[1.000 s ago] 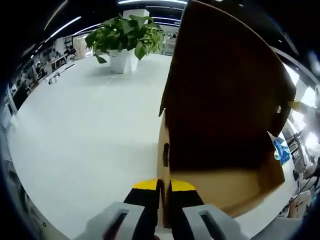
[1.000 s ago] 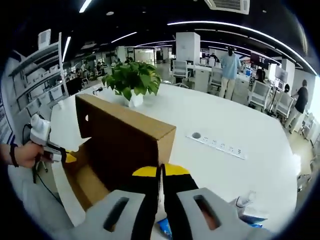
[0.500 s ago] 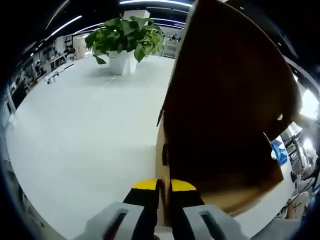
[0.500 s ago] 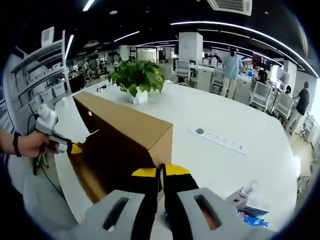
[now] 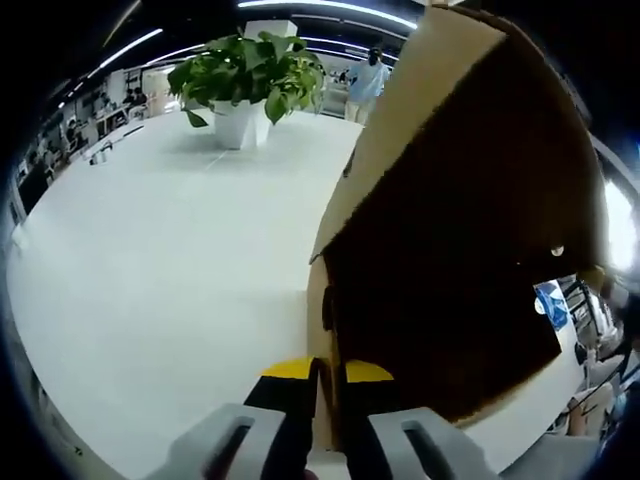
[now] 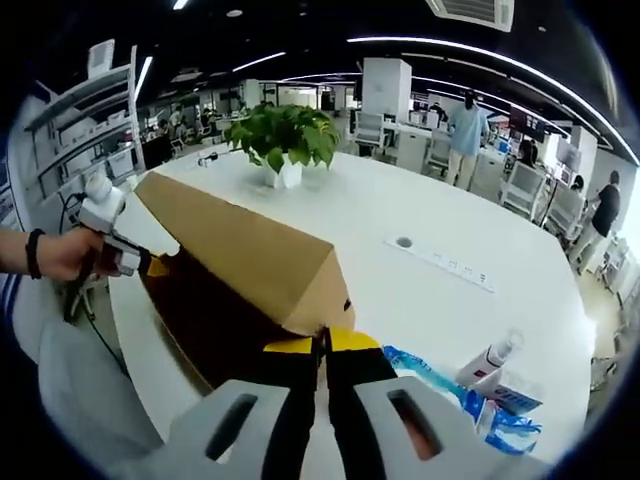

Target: Operate the shoe box by opening the lid, removing the specified soft item, and placing it in the target area until the item is outside and the box remains undamaged.

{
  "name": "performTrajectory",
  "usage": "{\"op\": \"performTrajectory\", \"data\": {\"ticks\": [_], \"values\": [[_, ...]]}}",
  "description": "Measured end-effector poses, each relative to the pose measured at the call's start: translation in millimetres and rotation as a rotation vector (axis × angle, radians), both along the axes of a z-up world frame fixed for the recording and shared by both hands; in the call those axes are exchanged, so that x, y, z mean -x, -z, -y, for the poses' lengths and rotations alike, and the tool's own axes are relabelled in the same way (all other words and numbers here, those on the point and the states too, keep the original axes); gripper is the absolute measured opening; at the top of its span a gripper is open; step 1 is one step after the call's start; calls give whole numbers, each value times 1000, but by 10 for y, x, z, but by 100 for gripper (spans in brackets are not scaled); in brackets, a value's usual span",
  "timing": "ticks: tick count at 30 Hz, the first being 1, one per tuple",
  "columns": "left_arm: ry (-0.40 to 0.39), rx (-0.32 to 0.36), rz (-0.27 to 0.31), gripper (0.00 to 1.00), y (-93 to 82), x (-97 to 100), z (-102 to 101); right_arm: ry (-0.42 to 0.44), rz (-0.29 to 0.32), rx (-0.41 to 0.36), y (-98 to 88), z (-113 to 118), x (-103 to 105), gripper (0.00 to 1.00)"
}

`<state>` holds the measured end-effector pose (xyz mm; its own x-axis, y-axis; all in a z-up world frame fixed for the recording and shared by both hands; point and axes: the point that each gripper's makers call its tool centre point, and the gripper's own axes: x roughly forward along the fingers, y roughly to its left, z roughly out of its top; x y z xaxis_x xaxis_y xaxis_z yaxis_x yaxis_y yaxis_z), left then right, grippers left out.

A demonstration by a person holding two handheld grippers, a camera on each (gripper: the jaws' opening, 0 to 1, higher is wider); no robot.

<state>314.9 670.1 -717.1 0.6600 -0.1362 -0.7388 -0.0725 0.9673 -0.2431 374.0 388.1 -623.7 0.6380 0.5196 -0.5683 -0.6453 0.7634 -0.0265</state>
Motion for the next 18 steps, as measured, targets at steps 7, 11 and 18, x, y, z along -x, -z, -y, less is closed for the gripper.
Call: {"op": "performTrajectory", "data": {"ticks": [7,11,18], "values": [[21,8,25,9,-79,48,-20,25,36,-19,-21,11,53,0],[55,-42,100,9,-272,40,-73,19,44,-14,-2,12,88,0],[110,-83,225,12,-586,108,-102,26,43,-19,69,16,153,1]]}}
